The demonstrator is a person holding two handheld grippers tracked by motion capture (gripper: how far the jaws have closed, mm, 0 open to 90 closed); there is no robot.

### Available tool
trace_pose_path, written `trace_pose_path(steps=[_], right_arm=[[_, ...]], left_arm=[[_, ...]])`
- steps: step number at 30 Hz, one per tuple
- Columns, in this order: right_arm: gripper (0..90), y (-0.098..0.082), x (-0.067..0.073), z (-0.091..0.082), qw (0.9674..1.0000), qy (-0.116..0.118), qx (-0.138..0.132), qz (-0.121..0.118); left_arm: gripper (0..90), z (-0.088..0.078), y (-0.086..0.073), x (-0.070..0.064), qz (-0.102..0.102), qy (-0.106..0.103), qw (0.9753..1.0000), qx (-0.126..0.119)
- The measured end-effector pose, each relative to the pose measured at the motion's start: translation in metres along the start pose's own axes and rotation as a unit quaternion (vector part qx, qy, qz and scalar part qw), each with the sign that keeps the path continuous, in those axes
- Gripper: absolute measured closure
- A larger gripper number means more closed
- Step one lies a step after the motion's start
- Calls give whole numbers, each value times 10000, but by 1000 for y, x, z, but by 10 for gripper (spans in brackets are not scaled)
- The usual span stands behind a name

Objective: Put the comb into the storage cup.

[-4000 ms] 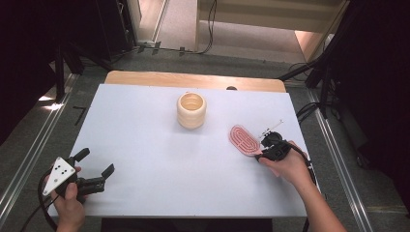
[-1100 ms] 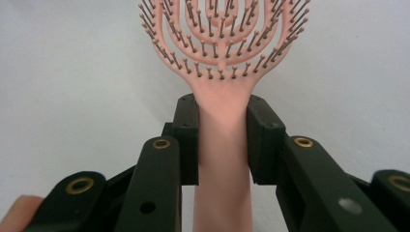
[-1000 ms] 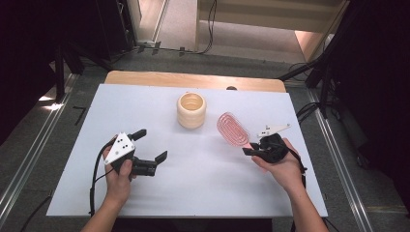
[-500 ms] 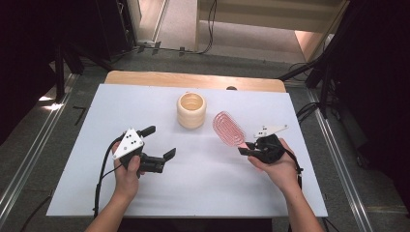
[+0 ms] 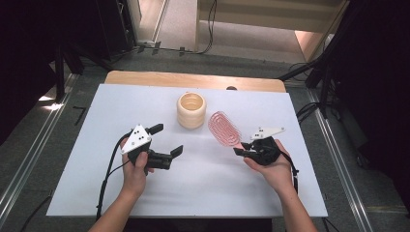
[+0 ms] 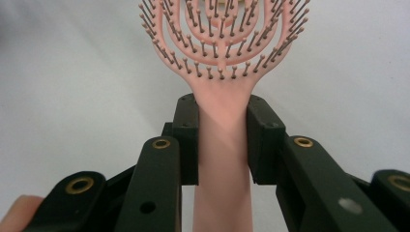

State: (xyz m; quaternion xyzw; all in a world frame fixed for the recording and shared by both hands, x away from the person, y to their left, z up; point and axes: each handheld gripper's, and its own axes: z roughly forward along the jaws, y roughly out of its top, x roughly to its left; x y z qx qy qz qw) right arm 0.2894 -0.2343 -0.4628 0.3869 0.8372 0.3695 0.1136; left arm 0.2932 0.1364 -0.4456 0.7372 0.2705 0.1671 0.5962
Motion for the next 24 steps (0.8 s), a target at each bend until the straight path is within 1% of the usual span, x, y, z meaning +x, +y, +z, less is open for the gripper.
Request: trace_pose_path(steps=[9, 12, 16, 18, 20, 24], right_arm=[[680, -2, 6, 4, 9999, 10, -130, -15], [680, -2, 9, 5, 9999, 10, -145, -62], [680, -2, 11, 7, 9998, 78, -175, -114], [679, -2, 13, 8, 9997, 50, -185, -127], [680, -1, 14, 9, 9996, 70, -212, -154], [679, 0, 18, 8, 9992, 22, -336, -214]], left_arm=[[1, 11, 4, -3, -28, -131, 9999, 18], [1, 14, 5, -4, -33, -171, 9998, 18], [1, 18, 7, -6, -48, -213, 9998, 9], [1, 20, 7, -7, -50, -232, 9997, 23], [1, 21, 7, -7, -69, -271, 9996, 5], [1, 24, 8, -8, -125, -301, 9995, 24]])
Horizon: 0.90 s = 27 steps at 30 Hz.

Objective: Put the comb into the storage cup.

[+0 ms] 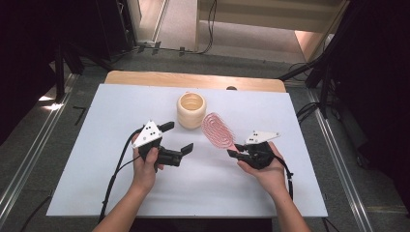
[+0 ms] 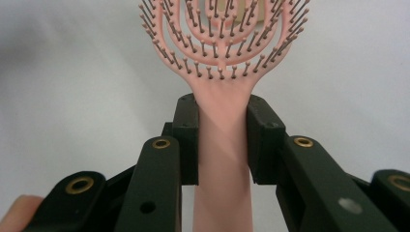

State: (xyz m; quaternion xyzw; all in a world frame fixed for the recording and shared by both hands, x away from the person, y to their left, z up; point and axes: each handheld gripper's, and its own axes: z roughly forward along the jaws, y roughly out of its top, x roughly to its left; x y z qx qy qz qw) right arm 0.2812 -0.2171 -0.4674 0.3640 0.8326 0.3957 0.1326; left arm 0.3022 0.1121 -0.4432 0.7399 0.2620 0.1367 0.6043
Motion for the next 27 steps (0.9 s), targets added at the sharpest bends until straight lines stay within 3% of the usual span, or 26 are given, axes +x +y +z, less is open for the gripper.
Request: trace_pose_path(steps=[27], right_arm=[[679, 2, 20, 3, 9972, -147, -544, -494]], left_arm=[[1, 13, 5, -5, -229, -283, 9993, -88]])
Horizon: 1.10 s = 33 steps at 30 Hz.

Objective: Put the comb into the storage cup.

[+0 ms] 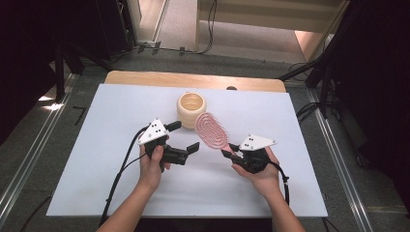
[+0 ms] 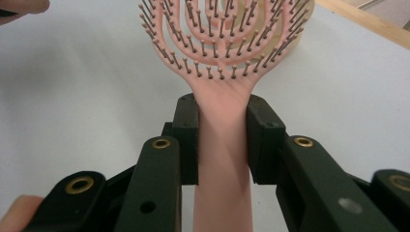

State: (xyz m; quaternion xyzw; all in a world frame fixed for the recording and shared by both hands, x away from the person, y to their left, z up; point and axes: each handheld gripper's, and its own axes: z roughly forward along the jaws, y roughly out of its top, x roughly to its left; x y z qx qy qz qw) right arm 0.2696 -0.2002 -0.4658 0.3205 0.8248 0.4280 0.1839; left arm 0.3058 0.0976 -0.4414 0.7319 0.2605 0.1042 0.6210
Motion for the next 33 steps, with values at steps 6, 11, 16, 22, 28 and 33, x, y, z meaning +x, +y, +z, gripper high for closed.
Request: trace_pose_path(steps=[6, 11, 16, 22, 28, 33], right_arm=[[679, 0, 3, 0, 10000, -3, -62, -10], [679, 0, 5, 1, 10000, -43, -73, -50], [679, 1, 7, 2, 9999, -22, -117, -93], [679, 1, 10, 3, 9997, -57, -147, -165], [679, 1, 12, 4, 9996, -37, -188, -198], [679, 2, 14, 5, 9995, -52, -206, -223]], left_arm=[[1, 3, 1, -1, -87, -78, 9999, -40], [1, 4, 1, -1, -225, -123, 9996, -87], [2, 7, 2, -3, -370, -161, 9992, -77], [44, 11, 3, -4, -469, -118, 9988, -35], [87, 13, 3, -6, -566, -62, 9984, -15], [141, 13, 4, -5, -651, -64, 9979, -9]])
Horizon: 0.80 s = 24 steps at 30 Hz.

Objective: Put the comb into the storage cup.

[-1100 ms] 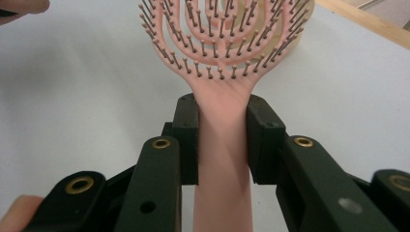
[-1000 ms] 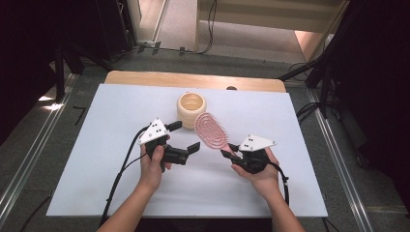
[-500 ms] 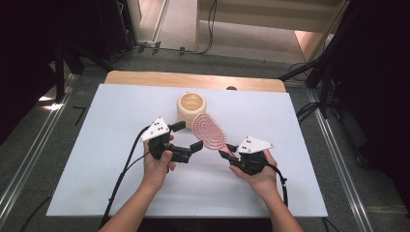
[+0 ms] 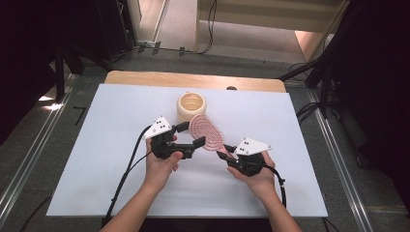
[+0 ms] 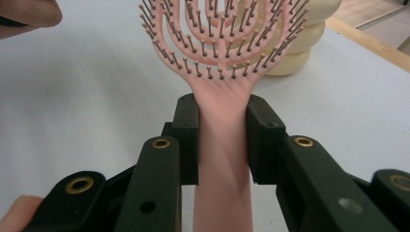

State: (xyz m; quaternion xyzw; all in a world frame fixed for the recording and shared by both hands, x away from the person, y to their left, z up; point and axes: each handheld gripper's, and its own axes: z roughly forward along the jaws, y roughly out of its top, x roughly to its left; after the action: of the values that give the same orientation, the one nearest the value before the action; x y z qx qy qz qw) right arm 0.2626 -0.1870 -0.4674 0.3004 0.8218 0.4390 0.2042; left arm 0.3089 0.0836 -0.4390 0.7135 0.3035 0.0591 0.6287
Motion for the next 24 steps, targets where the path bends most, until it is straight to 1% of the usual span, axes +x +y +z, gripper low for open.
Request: trace_pose_path(steps=[1, 4, 8, 11, 13, 20, 22, 24], right_arm=[[679, 0, 0, 0, 10000, -1, 1, 18], [679, 1, 1, 0, 10000, -1, -17, -34], [679, 1, 2, 1, 10000, 27, -36, -48], [679, 1, 4, 2, 10000, 21, -46, -57], [679, 2, 4, 2, 9999, 25, -63, -77], [679, 3, 6, 2, 9999, 25, -117, -124], [679, 3, 7, 2, 9998, 20, -128, -120], [679, 3, 8, 2, 9998, 31, -117, -131]], left_arm=[[142, 0, 0, 0, -19, -14, 10000, -13], [146, 1, 0, 0, -82, -83, 9999, -7], [147, 3, 0, -1, -129, -117, 9998, 20], [158, 4, 0, -2, -157, -82, 9998, 47], [184, 5, 1, -3, -199, -21, 9998, 50], [237, 9, 2, -5, -275, 88, 9994, 170], [250, 10, 2, -6, -308, 95, 9993, 177], [269, 10, 2, -6, -298, 98, 9993, 210]])
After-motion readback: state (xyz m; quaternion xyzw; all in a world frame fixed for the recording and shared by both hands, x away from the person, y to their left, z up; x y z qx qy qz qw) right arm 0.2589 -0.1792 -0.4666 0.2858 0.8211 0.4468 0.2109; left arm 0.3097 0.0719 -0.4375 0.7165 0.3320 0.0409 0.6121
